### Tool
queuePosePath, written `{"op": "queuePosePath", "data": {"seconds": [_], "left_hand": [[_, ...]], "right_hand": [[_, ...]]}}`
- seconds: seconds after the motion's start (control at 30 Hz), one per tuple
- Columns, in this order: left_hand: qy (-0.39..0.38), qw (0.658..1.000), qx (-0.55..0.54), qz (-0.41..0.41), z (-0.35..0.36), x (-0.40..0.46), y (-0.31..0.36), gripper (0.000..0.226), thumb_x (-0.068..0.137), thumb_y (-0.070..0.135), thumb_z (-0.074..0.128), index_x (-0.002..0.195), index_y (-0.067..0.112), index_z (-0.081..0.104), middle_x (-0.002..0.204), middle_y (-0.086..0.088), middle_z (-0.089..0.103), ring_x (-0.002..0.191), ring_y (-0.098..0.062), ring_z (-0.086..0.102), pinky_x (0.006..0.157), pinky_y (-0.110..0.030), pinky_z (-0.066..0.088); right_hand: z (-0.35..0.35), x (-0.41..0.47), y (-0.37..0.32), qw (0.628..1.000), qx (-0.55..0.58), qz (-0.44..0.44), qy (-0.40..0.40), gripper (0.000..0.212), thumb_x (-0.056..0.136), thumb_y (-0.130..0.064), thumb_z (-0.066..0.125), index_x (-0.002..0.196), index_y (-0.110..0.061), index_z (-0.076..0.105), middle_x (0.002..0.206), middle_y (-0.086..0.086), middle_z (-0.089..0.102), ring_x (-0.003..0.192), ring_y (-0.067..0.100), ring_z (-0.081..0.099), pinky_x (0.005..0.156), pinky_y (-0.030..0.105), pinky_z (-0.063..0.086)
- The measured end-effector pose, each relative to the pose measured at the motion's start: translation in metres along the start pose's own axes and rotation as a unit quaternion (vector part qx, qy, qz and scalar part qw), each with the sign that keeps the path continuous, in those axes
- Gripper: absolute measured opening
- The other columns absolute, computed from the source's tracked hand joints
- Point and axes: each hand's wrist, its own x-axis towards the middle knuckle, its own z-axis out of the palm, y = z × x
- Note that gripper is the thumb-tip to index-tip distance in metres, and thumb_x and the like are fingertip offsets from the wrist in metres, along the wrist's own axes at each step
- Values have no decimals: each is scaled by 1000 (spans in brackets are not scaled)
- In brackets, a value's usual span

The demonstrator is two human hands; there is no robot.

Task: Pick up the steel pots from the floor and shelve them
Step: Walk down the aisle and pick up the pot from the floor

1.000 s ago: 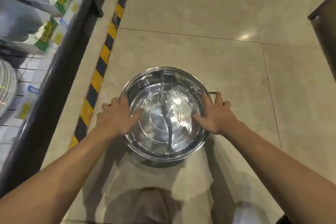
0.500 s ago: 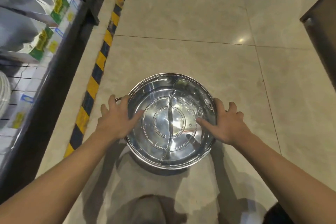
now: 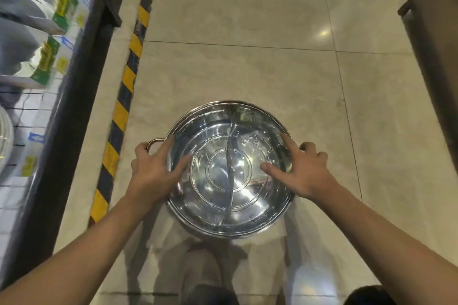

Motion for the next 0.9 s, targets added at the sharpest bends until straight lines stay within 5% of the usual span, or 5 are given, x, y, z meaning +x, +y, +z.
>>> {"op": "queuePosePath", "data": {"seconds": [0.17, 0.37, 0.7, 0.9], "left_hand": [[31, 998, -31, 42, -75, -61, 58, 84, 77, 74, 49, 151, 37, 39, 145, -27, 30, 134, -48, 33, 110, -57, 36], [-2, 1000, -24, 19, -239, -126, 175, 81, 72, 85, 44, 145, 57, 26, 154, -12, 18, 140, -43, 28, 115, -54, 30], [34, 996, 7, 84, -566, -208, 407, 93, 64, 95, 35, 148, 54, 30, 148, -21, 27, 135, -48, 34, 111, -53, 35], [29, 989, 28, 140, -697, -236, 495, 98, 68, 95, 32, 152, 45, 31, 149, -22, 40, 144, -40, 24, 111, -53, 35]], "right_hand": [[-93, -50, -23, 1000, -13, 4, 2, 99, 61, -101, 40, 144, -59, 6, 138, 23, 38, 126, 50, 31, 100, 57, 35], [-268, -140, -72, 1000, -10, 28, 6, 110, 60, -102, 32, 153, -48, 9, 136, 25, 41, 123, 47, 36, 103, 51, 30], [-629, -262, -187, 994, -16, 32, 103, 116, 57, -107, 17, 155, -46, 17, 129, 23, 52, 127, 39, 39, 101, 49, 27], [-787, -311, -241, 992, -53, 18, 114, 126, 51, -109, 11, 156, -40, 21, 148, 14, 50, 137, 36, 37, 105, 52, 27]]}}
